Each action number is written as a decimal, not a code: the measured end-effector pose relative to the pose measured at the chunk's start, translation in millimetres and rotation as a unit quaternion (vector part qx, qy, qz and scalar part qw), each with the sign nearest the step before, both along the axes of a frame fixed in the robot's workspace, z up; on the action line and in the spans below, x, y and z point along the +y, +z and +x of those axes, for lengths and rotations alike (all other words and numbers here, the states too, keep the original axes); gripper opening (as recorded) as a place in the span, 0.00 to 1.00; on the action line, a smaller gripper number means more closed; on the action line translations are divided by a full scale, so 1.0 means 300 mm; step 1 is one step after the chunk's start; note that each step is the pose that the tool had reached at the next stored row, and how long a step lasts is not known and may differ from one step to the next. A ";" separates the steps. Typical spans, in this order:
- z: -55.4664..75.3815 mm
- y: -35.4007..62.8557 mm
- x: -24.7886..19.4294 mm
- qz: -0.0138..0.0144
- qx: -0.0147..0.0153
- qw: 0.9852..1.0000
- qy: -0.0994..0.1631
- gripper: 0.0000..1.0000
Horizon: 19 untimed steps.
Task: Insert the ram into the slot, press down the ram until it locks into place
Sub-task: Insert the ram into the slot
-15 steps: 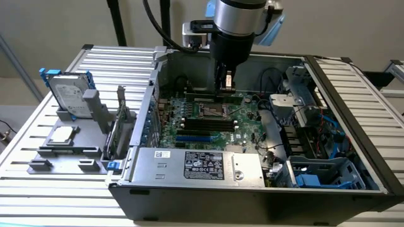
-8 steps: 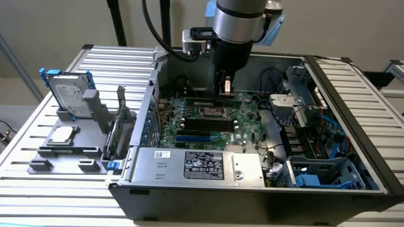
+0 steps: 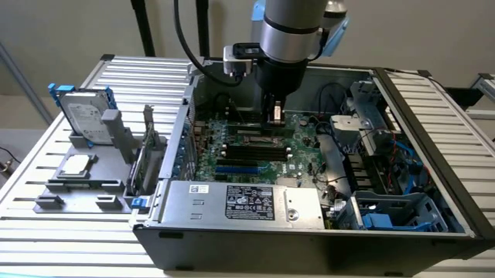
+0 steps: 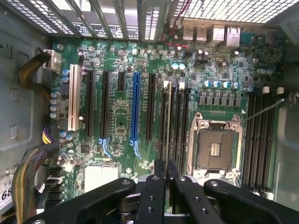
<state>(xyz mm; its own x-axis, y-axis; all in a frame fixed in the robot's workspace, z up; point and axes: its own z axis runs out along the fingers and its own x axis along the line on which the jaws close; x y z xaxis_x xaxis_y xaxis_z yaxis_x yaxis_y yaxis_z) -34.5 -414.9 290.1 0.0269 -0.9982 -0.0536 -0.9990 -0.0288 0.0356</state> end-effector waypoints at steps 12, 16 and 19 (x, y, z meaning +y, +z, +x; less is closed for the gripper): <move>-0.001 -0.073 0.000 0.000 -0.002 1.000 0.000 0.13; -0.001 -0.096 0.000 0.000 -0.003 1.000 0.000 0.13; -0.001 -0.112 0.000 0.000 -0.003 1.000 0.000 0.13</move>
<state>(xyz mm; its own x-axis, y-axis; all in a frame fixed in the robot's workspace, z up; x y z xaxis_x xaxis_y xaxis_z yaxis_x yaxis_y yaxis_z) -34.7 -414.9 256.5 0.0273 -0.9982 -0.0532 -0.9991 -0.0289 0.0301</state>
